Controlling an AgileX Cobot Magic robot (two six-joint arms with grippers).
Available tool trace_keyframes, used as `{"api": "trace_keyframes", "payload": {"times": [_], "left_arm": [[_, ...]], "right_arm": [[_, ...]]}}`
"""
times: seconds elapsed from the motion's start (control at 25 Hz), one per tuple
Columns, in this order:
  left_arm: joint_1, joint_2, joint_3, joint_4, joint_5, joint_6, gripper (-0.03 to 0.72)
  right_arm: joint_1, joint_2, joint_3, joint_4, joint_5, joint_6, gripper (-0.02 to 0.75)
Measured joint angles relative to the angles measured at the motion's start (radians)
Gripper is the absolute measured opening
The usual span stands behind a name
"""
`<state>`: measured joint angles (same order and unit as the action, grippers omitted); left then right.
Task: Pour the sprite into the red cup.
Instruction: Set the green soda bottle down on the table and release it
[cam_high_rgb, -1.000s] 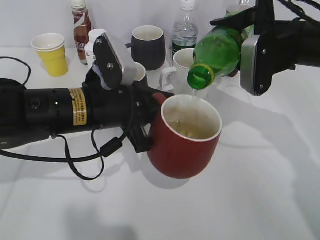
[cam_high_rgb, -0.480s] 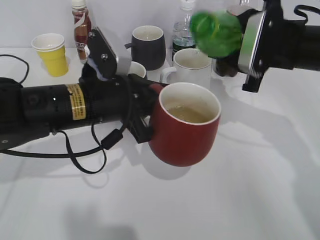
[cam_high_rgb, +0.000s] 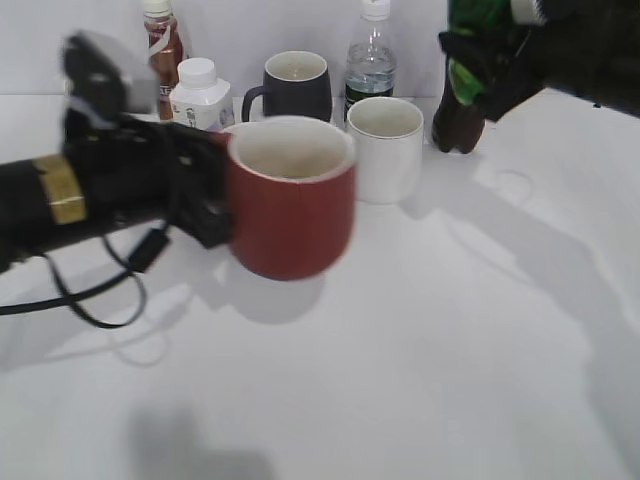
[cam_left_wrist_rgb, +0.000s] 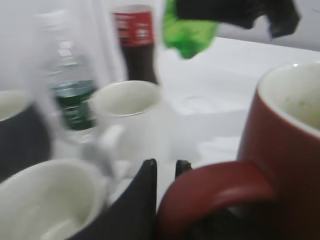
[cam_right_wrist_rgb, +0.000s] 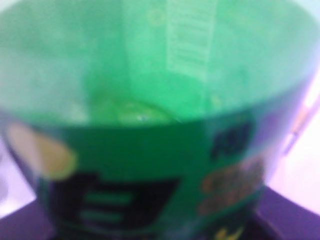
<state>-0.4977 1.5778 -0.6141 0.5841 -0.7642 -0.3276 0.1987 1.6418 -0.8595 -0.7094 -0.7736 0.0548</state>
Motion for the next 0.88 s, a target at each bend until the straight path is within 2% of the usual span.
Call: {"api": "trace_keyframes", "payload": {"times": [0.28,0.56,0.88], "left_arm": [[0.146,-0.148,0.079,-0.033,-0.006,0.000,0.082],[0.321,-0.182,0.113,-0.047,0.003,0.000,0.082],[0.522,-0.159,0.116,-0.059,0.005,0.000,0.082]], "right_arm": [[0.000,0.001,0.000,0.149,-0.006,0.097,0.414],[0.000,0.057,0.000,0.383,-0.011,0.122,0.414],[0.000,0.078,0.065,0.490,0.091,0.177,0.412]]}}
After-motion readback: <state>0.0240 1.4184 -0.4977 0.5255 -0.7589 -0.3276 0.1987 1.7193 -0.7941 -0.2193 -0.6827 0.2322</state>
